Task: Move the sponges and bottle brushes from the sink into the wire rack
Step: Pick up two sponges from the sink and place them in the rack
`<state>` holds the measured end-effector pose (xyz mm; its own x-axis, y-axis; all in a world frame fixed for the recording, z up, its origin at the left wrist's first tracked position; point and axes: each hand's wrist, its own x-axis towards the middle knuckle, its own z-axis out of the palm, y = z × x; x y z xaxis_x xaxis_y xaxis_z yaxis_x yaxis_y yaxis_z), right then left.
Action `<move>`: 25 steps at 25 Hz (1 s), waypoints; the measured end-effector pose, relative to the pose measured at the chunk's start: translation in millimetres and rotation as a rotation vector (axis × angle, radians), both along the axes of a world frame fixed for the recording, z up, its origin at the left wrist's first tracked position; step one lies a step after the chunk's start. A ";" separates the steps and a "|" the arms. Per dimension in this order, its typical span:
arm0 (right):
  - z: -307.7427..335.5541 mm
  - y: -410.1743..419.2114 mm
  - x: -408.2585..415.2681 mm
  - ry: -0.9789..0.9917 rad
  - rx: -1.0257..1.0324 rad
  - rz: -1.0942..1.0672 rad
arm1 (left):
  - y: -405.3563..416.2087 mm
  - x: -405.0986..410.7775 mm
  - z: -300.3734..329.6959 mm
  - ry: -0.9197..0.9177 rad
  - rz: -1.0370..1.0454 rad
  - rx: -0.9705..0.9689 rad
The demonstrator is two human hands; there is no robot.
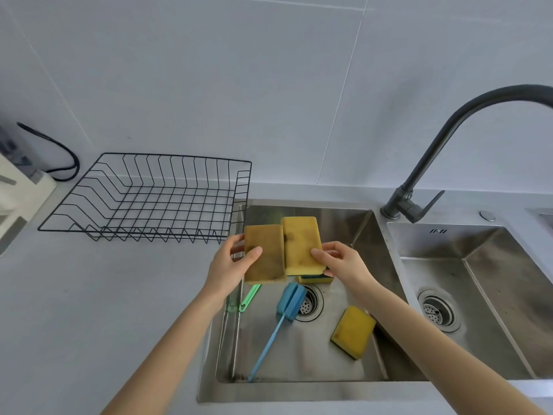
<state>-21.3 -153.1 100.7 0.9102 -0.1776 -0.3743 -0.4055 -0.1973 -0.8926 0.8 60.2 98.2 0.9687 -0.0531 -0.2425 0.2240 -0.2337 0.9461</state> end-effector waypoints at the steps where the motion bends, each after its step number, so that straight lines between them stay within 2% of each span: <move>1: 1.9 2.7 3.1 -0.002 -0.030 0.015 | 3.5 3.1 2.7 -0.015 0.004 0.007; 8: 17.7 27.4 38.1 -0.026 -0.005 0.080 | 35.0 21.9 15.2 -0.065 0.105 -0.042; 15: 34.5 60.5 95.1 -0.021 0.022 0.087 | 66.0 36.7 11.5 -0.041 0.220 -0.121; 20: 39.6 96.8 147.8 -0.039 -0.031 0.100 | 85.9 52.9 7.7 -0.036 0.281 -0.113; 25: 28.0 138.0 198.6 0.026 -0.135 0.157 | 108.4 71.9 4.1 -0.028 0.399 -0.062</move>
<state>177.2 -15.1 128.7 0.9209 -0.0848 -0.3804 -0.3831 -0.3767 -0.8434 72.7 168.6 102.3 0.9222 0.3150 -0.2242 0.2600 -0.0763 0.9626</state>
